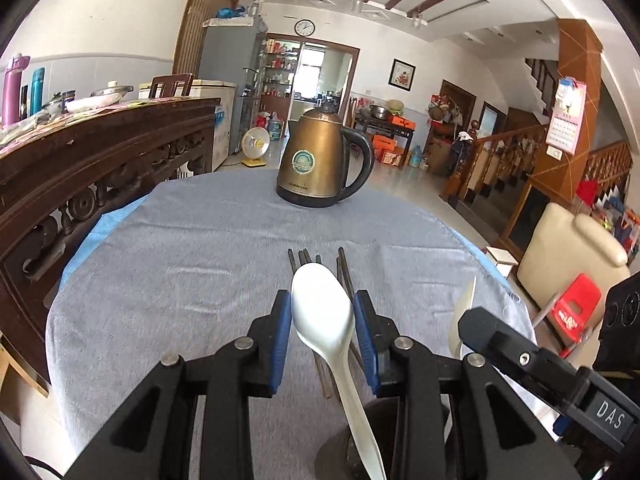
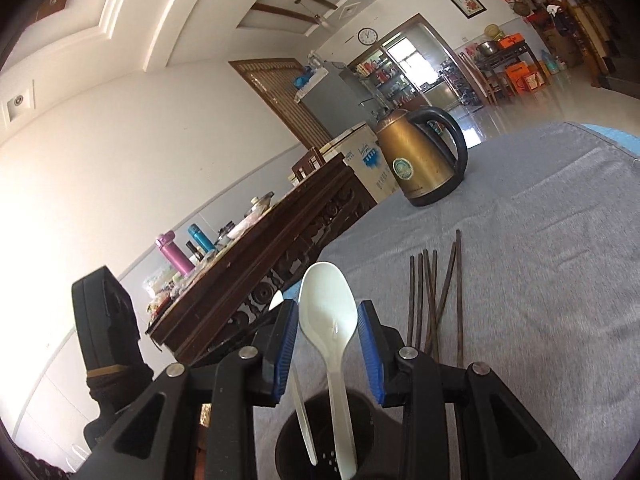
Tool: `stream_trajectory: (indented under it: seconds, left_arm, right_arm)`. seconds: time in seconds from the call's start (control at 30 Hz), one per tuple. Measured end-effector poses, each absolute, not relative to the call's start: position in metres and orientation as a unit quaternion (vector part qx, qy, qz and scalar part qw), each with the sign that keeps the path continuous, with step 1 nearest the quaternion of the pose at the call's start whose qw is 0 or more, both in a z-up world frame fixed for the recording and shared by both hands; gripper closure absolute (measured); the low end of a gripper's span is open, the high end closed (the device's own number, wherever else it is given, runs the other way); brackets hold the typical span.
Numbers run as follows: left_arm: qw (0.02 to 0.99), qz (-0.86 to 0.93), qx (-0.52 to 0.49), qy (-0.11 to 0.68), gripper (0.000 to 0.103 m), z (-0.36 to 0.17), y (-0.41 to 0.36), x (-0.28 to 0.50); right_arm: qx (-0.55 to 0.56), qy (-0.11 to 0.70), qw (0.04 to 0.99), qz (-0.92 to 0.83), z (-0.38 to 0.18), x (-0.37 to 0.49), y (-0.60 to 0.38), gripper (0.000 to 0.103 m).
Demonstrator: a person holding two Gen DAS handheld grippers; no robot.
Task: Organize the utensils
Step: 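Lower the left tool's spoon into the green cup while the right tool drops its spoon in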
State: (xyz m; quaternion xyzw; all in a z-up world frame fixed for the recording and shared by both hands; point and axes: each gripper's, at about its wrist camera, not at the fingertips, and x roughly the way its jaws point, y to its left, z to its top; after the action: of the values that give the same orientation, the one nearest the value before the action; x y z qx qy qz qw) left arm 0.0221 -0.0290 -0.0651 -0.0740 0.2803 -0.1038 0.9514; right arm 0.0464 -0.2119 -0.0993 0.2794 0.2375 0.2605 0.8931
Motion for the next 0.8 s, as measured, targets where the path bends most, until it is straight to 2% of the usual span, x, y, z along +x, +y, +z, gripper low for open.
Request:
stream_trajectory:
  seconds: [0.4,0.47,0.53,0.6,0.63,0.7,0.8]
  left_arm:
    - [0.953,-0.100,-0.058,0.280,0.068,-0.062,-0.014,-0.010]
    - [0.956,-0.094,-0.057,0.272,0.063,-0.058,-0.009,-0.015]
    - [0.959,-0.083,-0.054,0.264,0.053,-0.053,-0.005,-0.019]
    - [0.963,-0.070,-0.046,0.255,0.047,-0.048,-0.001,-0.023]
    - [0.964,-0.061,-0.039,0.256,0.042,-0.046,-0.001,-0.023]
    - [0.964,-0.037,-0.017,0.261,0.039,-0.042,-0.001,-0.022]
    - [0.964,-0.017,-0.003,0.266,0.038,-0.037,0.003,-0.020]
  right_arm:
    - [0.276,0.247,0.893,0.256,-0.101,0.017,-0.226,0.068]
    - [0.279,0.249,0.894,0.247,-0.101,0.016,-0.231,0.068]
    - [0.284,0.251,0.894,0.239,-0.101,0.016,-0.235,0.067]
    - [0.284,0.254,0.896,0.228,-0.101,0.015,-0.240,0.067]
    - [0.284,0.256,0.896,0.225,-0.100,0.015,-0.240,0.064]
    - [0.285,0.261,0.897,0.213,-0.101,0.015,-0.245,0.056]
    - [0.288,0.263,0.899,0.201,-0.101,0.016,-0.250,0.055]
